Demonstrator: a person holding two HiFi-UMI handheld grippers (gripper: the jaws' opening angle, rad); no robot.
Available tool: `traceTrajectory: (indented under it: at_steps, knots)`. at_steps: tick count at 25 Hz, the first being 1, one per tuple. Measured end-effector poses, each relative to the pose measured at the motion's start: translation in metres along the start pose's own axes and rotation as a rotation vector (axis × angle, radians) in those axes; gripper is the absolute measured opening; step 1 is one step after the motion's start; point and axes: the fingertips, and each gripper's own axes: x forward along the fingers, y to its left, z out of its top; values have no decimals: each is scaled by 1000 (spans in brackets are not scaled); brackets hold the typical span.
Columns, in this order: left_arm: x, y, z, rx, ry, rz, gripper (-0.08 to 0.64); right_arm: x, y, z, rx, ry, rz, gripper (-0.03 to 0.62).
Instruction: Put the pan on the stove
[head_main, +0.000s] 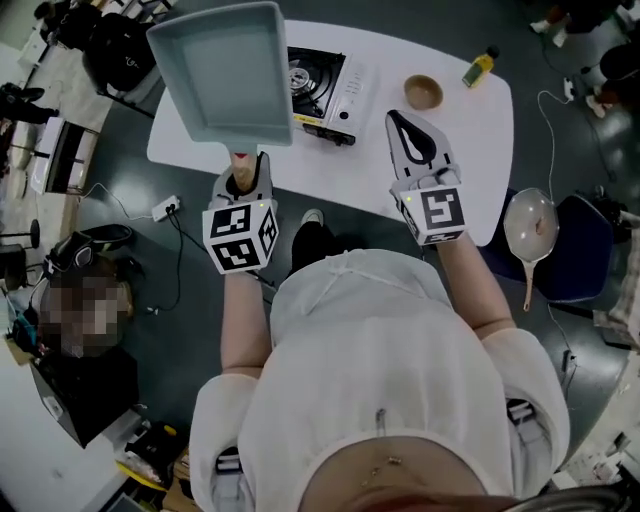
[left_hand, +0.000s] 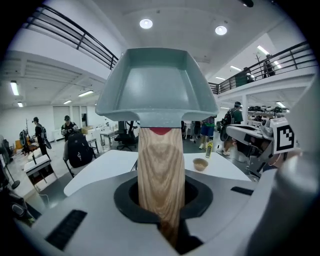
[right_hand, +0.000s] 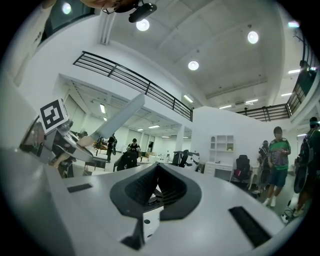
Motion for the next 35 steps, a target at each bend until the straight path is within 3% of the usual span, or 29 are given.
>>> traceTrajectory:
  at_steps: [5,9,19,27,35]
  knots:
    - [58,30,10,47,64,-87,57,48,-9,-9,24,17,-87,6]
    - [96,52,2,78,163,-172,57,78,-2,-17,32,68,-145,6]
    - [176,75,-58,101,433,-330,57,130,6,-41,30,135,-253,7]
    - [214,74,-97,140,606,-388,58,145,1,-63,48,171,-311,6]
    - [227,64,-117,32,733,-414,60,147,-2,-80,65,211,-330,7]
